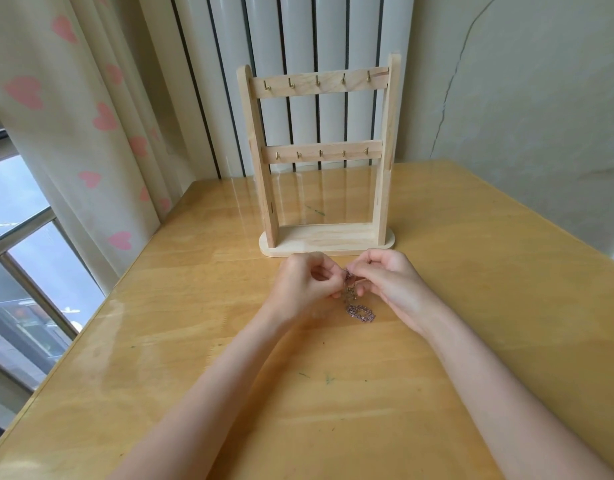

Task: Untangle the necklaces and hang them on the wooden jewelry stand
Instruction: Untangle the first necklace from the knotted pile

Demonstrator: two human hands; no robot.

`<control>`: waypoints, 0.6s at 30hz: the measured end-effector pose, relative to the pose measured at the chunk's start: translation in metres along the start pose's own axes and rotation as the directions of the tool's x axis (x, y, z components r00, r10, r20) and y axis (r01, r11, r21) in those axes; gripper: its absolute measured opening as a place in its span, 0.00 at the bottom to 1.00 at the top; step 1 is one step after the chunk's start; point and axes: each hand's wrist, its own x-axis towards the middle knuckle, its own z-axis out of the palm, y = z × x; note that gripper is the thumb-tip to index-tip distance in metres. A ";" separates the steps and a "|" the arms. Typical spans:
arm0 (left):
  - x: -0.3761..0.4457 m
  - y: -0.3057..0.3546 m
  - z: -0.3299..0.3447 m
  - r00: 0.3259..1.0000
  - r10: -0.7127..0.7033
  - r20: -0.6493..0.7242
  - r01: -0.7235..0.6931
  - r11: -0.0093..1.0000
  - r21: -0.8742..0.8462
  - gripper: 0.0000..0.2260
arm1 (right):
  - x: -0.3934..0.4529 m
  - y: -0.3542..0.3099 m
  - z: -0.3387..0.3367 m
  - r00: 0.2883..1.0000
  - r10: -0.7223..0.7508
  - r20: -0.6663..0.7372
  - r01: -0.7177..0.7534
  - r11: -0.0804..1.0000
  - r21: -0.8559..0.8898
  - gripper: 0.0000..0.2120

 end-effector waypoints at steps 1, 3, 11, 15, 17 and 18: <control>0.000 -0.002 -0.001 0.999 -0.029 0.042 0.031 0.998 -0.051 0.09 | 0.000 0.001 0.000 0.999 -0.036 -0.012 0.035 0.996 -0.081 0.07; 0.001 -0.004 -0.003 0.993 -0.060 0.100 0.070 0.992 -0.108 0.09 | 0.000 0.002 0.001 0.995 -0.104 -0.005 0.101 0.974 -0.204 0.08; 0.000 0.000 -0.007 0.989 -0.019 0.150 0.042 0.987 -0.153 0.09 | -0.003 -0.005 0.000 0.987 -0.149 0.052 0.156 0.973 -0.169 0.07; 0.001 -0.004 -0.005 0.994 0.036 0.102 -0.033 0.999 -0.040 0.03 | -0.002 -0.004 0.001 0.995 -0.095 0.000 0.093 0.975 -0.203 0.07; 0.002 -0.006 -0.001 0.993 0.111 0.037 -0.113 0.990 0.080 0.02 | -0.001 -0.003 0.002 0.999 -0.005 -0.036 0.000 0.992 -0.127 0.07; 0.001 -0.005 0.001 0.988 0.154 0.012 -0.154 0.979 0.130 0.02 | 0.000 -0.002 0.002 0.998 0.054 -0.033 -0.056 0.997 -0.050 0.07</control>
